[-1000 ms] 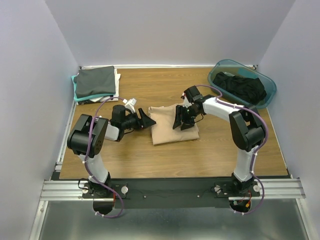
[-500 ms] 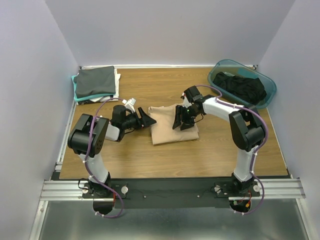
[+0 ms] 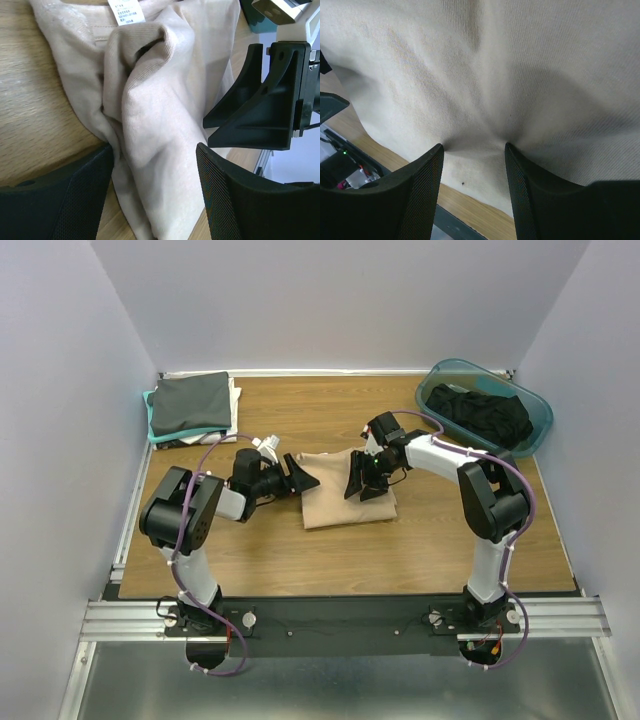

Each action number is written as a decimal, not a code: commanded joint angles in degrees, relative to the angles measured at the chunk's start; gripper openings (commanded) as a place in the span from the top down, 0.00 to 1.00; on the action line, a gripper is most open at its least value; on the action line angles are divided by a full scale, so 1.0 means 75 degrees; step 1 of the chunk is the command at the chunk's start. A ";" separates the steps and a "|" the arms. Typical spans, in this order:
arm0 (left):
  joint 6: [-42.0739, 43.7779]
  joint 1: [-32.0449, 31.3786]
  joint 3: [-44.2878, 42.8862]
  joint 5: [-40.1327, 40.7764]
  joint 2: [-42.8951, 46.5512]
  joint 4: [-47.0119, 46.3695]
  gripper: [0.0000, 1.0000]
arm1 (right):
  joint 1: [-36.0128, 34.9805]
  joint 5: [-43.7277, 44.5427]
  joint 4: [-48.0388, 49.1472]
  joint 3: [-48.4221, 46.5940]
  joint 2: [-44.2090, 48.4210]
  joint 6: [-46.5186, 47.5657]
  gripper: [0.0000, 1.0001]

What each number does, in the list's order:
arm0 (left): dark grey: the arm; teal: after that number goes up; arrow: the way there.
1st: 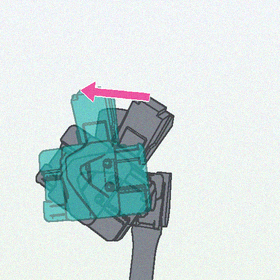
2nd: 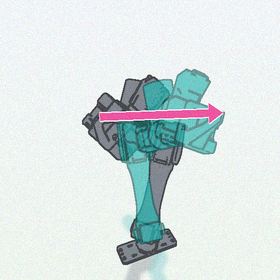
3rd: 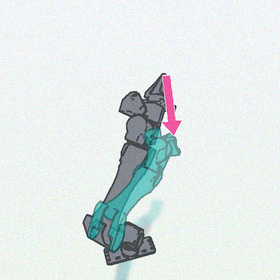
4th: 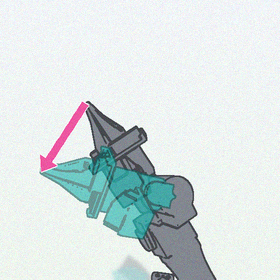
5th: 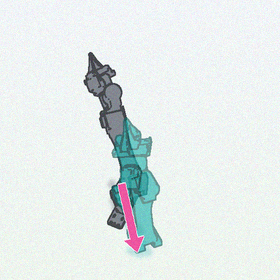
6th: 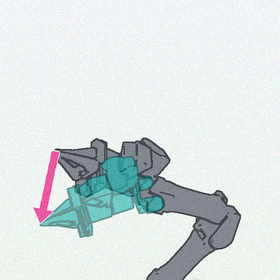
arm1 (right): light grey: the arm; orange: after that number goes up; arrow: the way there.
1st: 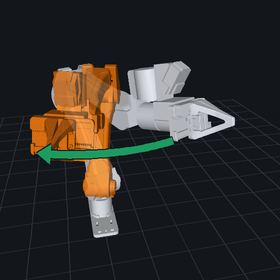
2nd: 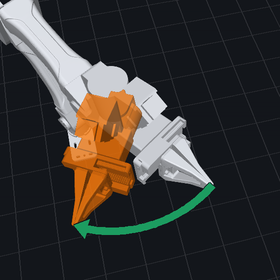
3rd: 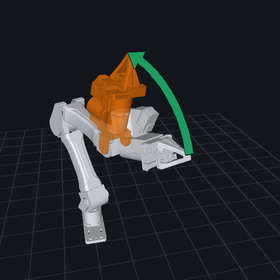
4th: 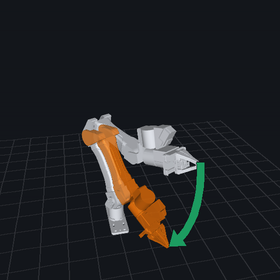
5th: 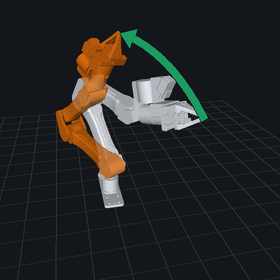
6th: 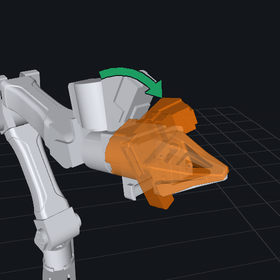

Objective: Fold and stack the t-shirts
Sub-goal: Neatly place the folded tshirt to the corner

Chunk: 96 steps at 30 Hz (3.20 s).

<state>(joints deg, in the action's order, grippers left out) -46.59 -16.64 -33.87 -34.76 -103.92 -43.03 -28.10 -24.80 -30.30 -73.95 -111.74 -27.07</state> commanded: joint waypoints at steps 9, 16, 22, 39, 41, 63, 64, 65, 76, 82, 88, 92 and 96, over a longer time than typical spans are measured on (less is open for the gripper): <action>0.0024 -0.0570 -0.0008 0.0627 -0.1050 0.1940 0.27 | -0.0039 -0.0034 -0.0014 0.0274 -0.0335 0.0164 0.41; 0.0141 -0.0956 -0.0581 0.0709 -0.1332 0.2279 0.44 | -0.0050 -0.0045 -0.0014 0.0263 -0.0335 0.0152 0.41; 0.1031 -0.0852 -0.1448 0.1541 -0.1238 0.3930 0.93 | -0.0039 0.0025 -0.0026 0.0345 -0.0136 0.0129 0.41; 0.4593 -0.0172 -0.6580 0.5335 -0.1741 1.0083 1.00 | -0.0039 0.0588 -0.0307 0.0919 0.1048 0.0386 0.37; 0.4816 -0.0009 -0.7236 0.5711 -0.1963 1.0469 1.00 | -0.0027 0.0576 -0.0319 0.0954 0.1071 0.0468 0.37; 0.6177 0.0883 -1.2463 0.6687 -0.3300 1.2451 1.00 | -0.0039 0.0095 -0.0330 0.1224 0.0895 0.0644 0.37; 0.6165 0.0999 -1.2882 0.6373 -0.3463 1.2626 1.00 | -0.0039 0.0049 -0.0342 0.1235 0.0872 0.0644 0.37; 0.6176 0.1047 -1.3130 0.6230 -0.3569 1.2743 1.00 | -0.0027 0.0025 -0.0319 0.1235 0.0872 0.0644 0.37; 0.6645 0.1820 -1.3695 0.4847 -0.3266 1.2452 1.00 | -0.0039 -0.0069 -0.0330 0.1376 0.0954 0.0562 0.37; 0.6645 0.2114 -1.3883 0.3829 -0.3043 1.2194 1.00 | -0.0027 -0.0057 -0.0330 0.1458 0.1024 0.0492 0.37; 0.6540 0.2383 -1.3848 0.3207 -0.2715 1.2100 1.00 | -0.0039 -0.0057 -0.0319 0.1458 0.1024 0.0481 0.37; 0.6423 0.2535 -1.3848 0.2843 -0.2445 1.2030 1.00 | -0.0039 -0.0034 -0.0319 0.1481 0.0989 0.0480 0.37; 0.6376 0.2664 -1.3813 0.2772 -0.2223 1.2006 1.00 | -0.0039 -0.0022 -0.0307 0.1516 0.0977 0.0445 0.37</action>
<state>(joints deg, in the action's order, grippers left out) 1.91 2.00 -136.27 -10.39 -125.67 49.67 -28.16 -25.10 -31.77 -64.10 -104.92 -23.62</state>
